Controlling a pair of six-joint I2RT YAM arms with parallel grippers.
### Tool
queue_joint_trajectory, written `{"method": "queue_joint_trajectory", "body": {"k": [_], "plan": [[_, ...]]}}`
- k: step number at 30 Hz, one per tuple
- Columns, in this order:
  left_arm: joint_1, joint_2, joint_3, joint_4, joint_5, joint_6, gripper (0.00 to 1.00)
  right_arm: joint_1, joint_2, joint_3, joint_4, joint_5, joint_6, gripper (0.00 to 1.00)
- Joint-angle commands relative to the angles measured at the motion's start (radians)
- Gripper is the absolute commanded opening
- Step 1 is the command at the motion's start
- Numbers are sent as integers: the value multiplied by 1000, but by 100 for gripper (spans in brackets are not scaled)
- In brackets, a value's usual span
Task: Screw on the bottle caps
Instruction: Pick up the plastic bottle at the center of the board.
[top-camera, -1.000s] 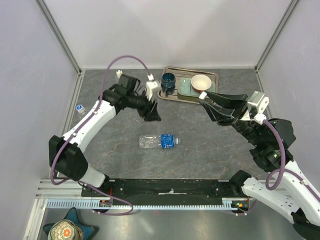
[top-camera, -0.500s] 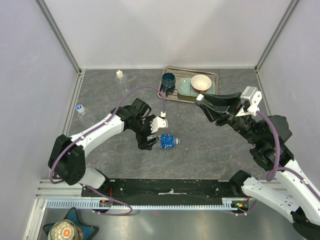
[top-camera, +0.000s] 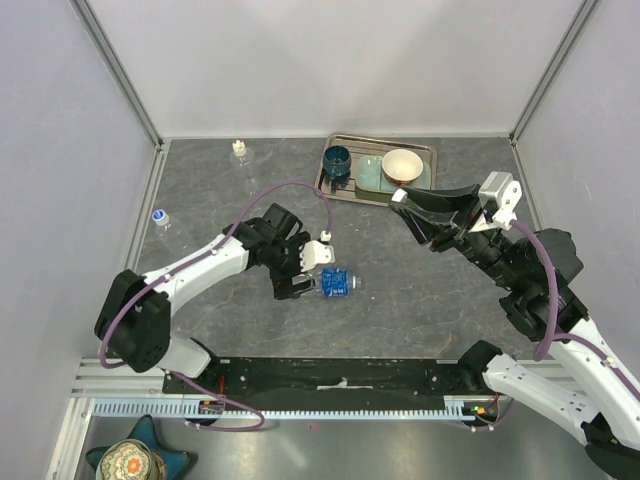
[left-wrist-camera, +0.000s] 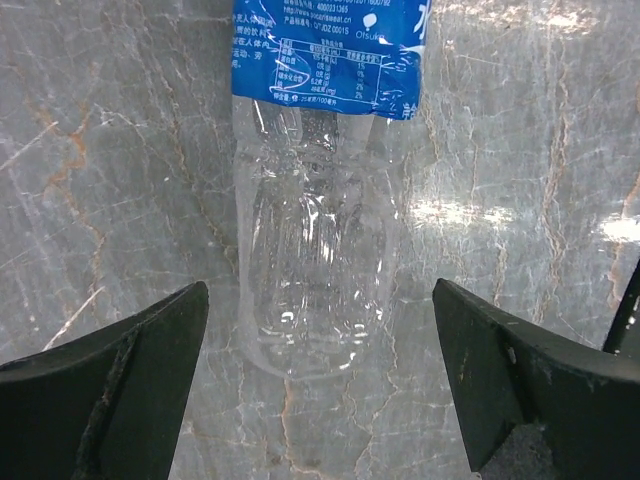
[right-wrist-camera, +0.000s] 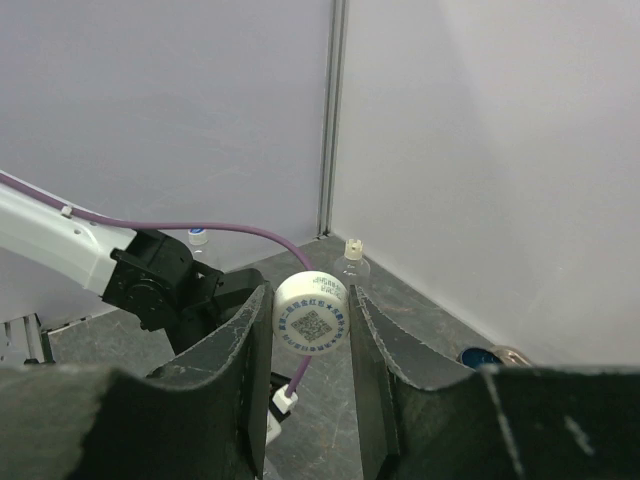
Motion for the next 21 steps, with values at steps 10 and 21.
{"method": "queue_joint_trajectory", "body": {"k": [10,21], "plan": [[-3,134,-56,96,-6,98,99,3,5,48,-15,32,5,22],[-39,197,-101,199,-50,124,88,2,14,63,-47,32,32,22]]}}
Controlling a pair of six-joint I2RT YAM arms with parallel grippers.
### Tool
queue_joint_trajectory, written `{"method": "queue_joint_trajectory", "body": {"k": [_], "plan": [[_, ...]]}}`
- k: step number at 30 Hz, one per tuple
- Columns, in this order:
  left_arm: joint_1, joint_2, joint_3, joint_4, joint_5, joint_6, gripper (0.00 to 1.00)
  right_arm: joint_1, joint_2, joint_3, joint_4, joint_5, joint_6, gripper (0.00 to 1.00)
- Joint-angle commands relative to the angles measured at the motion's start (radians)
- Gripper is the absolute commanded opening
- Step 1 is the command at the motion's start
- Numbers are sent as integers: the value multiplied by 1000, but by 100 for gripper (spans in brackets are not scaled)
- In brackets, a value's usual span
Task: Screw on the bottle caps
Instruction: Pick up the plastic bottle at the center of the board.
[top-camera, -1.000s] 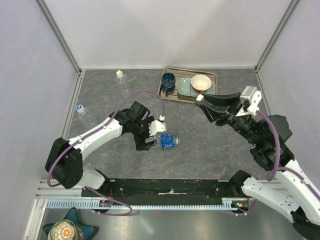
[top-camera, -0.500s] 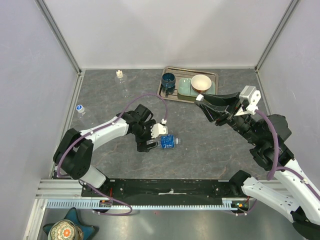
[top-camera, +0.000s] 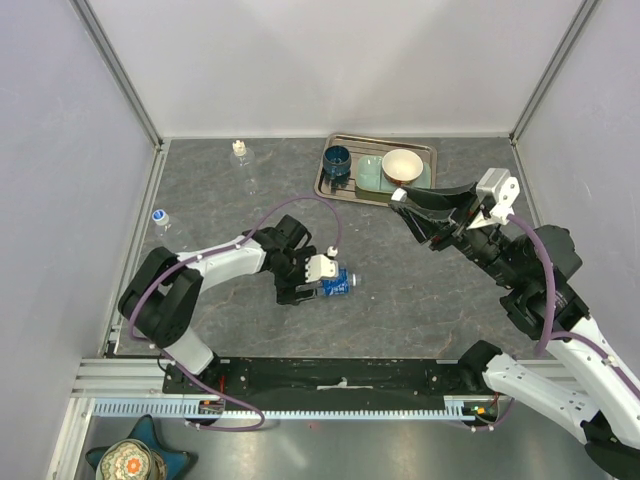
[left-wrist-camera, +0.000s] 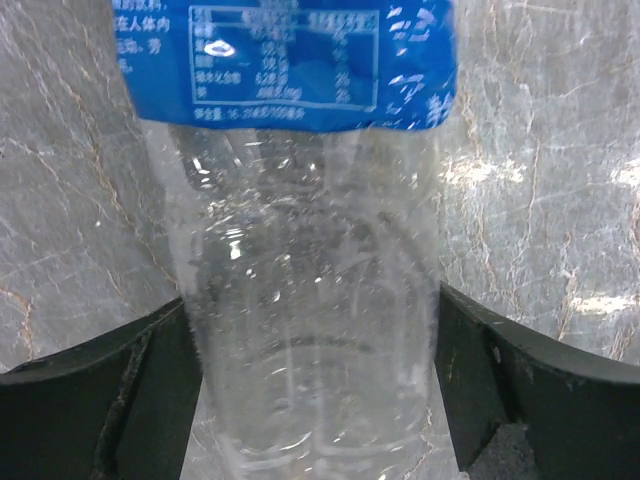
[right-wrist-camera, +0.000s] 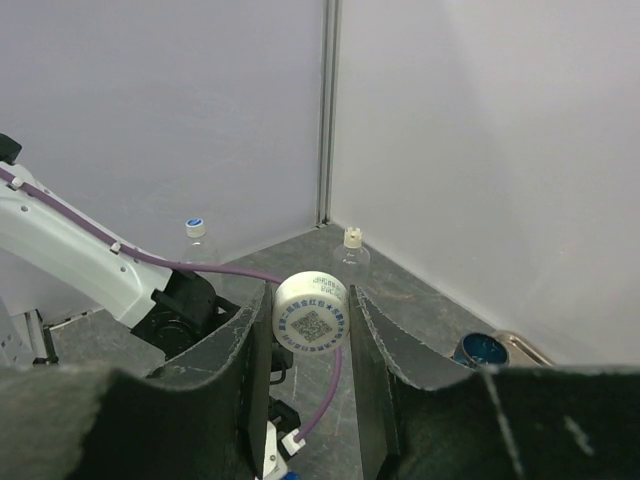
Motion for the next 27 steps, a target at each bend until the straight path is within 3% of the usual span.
{"method": "queue_joint_trajectory", "body": {"k": [1,5,10,18,22,24,27], "plan": [[-31,9,-38,71,-38,33,81,2,1,43,-14,15,30,22],[-52,-29,1,56,-84,-30,63,3,4,58,-36,20,38,22],[-54,-185,78,-68,-119,-99,60,3,27,97,-77,11,62,22],[-52,-450,414,-415,-126,-230,35,3,104,271,-234,-49,95,22],[-52,-505,601,-596,-70,-293,26,2,183,429,-426,-155,46,22],[-52,-545,620,-664,-24,-327,16,2,219,534,-502,-269,26,23],[-52,-615,615,-693,14,-356,15,2,295,649,-649,-415,-11,23]]}}
